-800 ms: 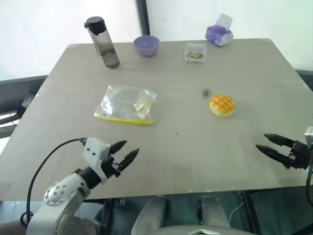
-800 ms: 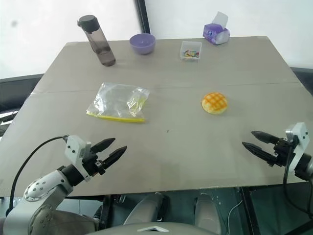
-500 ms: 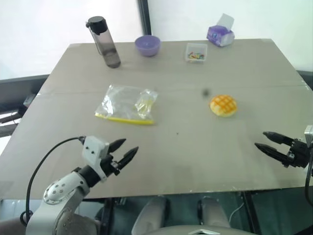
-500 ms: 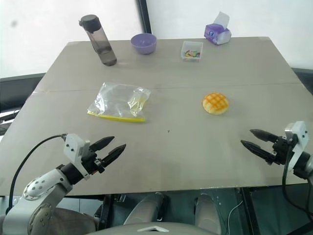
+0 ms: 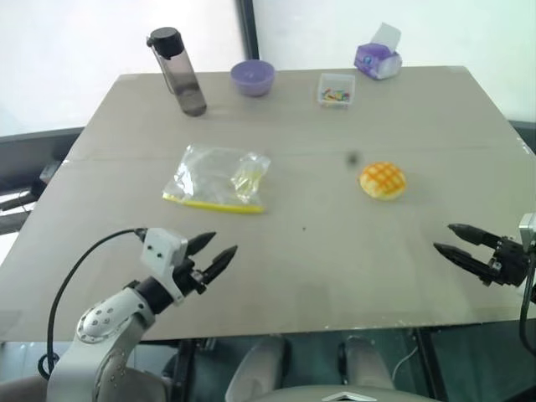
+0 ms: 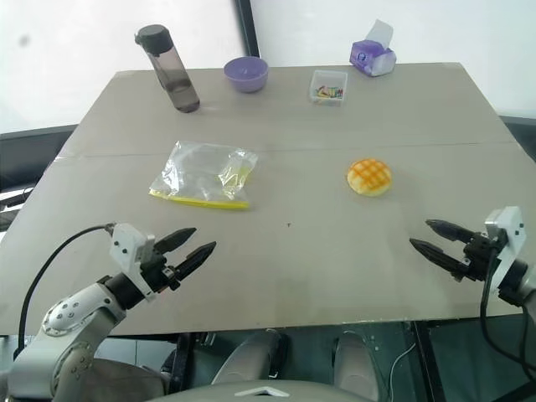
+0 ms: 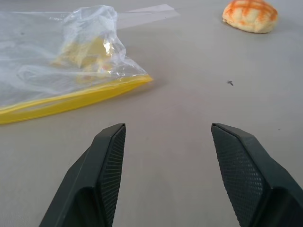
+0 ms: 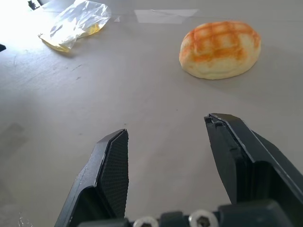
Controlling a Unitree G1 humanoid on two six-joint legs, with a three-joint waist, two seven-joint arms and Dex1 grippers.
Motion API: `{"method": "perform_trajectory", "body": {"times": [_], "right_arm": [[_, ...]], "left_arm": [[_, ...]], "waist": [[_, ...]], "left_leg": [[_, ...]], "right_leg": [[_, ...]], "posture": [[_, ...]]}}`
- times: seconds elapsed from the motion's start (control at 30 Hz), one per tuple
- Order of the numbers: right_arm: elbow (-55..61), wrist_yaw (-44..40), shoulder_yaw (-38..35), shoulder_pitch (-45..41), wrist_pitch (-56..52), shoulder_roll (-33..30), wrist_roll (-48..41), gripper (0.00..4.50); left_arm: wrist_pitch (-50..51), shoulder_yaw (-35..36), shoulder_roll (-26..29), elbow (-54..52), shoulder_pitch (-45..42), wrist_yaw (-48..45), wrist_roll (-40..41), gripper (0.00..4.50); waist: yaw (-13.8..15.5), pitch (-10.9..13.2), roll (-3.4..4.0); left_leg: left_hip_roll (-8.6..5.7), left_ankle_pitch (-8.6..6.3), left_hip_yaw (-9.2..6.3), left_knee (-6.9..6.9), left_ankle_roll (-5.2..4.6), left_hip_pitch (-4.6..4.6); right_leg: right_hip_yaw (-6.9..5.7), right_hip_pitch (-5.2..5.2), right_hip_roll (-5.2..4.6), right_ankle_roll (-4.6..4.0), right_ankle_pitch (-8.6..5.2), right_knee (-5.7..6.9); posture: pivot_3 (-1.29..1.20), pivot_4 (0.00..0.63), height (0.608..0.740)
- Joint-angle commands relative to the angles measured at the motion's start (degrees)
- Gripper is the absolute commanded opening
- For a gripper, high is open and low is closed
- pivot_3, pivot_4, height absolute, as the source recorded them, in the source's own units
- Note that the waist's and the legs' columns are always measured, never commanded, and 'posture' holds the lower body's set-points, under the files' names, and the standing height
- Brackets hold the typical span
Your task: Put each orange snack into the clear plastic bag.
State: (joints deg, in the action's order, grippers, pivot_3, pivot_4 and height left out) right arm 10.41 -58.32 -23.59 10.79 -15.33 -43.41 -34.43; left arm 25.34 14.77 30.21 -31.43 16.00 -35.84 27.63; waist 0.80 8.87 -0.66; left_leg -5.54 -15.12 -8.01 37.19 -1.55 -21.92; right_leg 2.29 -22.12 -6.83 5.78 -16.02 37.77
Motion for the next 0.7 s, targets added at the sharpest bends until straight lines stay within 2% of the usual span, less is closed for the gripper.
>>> {"method": "perform_trajectory", "body": {"times": [0.03, 0.2, 0.3, 0.43, 0.53, 0.67, 0.7], "right_arm": [[4.34, 0.71, -0.98, 0.35, 0.42, 0.61, -0.81, 2.86], [12.43, 2.3, 1.78, -1.22, -2.35, 1.35, -3.25, 2.86], [16.51, 4.54, 3.72, -3.7, -4.4, 2.04, -4.8, 2.86], [19.17, 6.07, 5.64, -5.71, -6.14, 2.27, -5.59, 2.86], [20.54, 6.45, 7.91, -7.15, -6.41, 2.8, -5.65, 2.86], [19.4, 6.41, 9.1, -8.06, -5.27, 3.2, -4.04, 2.86], [18.85, 6.15, 8.99, -8.14, -4.79, 3.18, -3.65, 2.86]], "left_arm": [[-1.31, -0.6, 0.83, 0.62, -1.43, -0.3, -0.91, 3.02], [-0.03, 0.04, 2.21, 4.8, -6.36, -0.85, -0.16, 3.02], [6.54, 3.83, 3.83, 8.8, -11.0, -4.17, 9.32, 3.02], [4.85, 5.46, 6.64, 17.14, -16.07, -6.78, 8.34, 3.02], [4.08, 5.25, 11.44, 36.61, -27.24, -10.11, 5.64, 3.02], [2.81, 4.21, 13.59, 55.39, -41.17, -14.32, 4.04, 3.02], [0.9, 3.38, 14.14, 63.01, -46.07, -14.31, 1.79, 3.02]], "waist": [[-0.01, 0.0, 0.0], [-0.03, 0.01, 0.01], [-0.12, 0.01, 0.01], [-0.07, 0.04, -0.02], [0.09, 0.06, -0.05], [-0.04, 0.18, -0.24], [0.12, 0.22, -0.34]], "left_leg": [[0.0, 0.0, 0.0, 0.0, 0.0, 0.0], [0.0, 0.0, -0.04, 0.0, 0.0, 0.0], [0.03, 0.0, -0.08, 0.0, 0.0, 0.0], [0.0, 0.01, -0.16, 0.0, 0.03, -0.05], [-0.04, 0.06, -0.23, 0.0, 0.11, -0.02], [-0.14, 0.08, -0.36, 0.01, 0.12, -0.09], [-0.14, 0.15, -0.45, 0.04, 0.24, -0.16]], "right_leg": [[0.0, 0.0, 0.0, 0.0, 0.0, 0.0], [-0.03, -0.01, 0.01, 0.0, 0.0, 0.02], [-0.07, -0.01, 0.05, 0.0, 0.0, 0.03], [-0.16, -0.03, 0.04, 0.0, 0.0, 0.01], [-0.25, -0.03, 0.03, 0.0, 0.0, 0.03], [-0.38, -0.05, -0.07, 0.01, 0.0, -0.01], [-0.49, -0.06, -0.06, 0.01, 0.0, 0.0]], "posture": [[0.0, 0.15, 0.74], [0.0, 0.15, 0.74], [0.0, 0.15, 0.74], [0.0, 0.15, 0.74], [0.0, 0.15, 0.74], [0.0, 0.15, 0.74], [0.0, 0.15, 0.74]]}}
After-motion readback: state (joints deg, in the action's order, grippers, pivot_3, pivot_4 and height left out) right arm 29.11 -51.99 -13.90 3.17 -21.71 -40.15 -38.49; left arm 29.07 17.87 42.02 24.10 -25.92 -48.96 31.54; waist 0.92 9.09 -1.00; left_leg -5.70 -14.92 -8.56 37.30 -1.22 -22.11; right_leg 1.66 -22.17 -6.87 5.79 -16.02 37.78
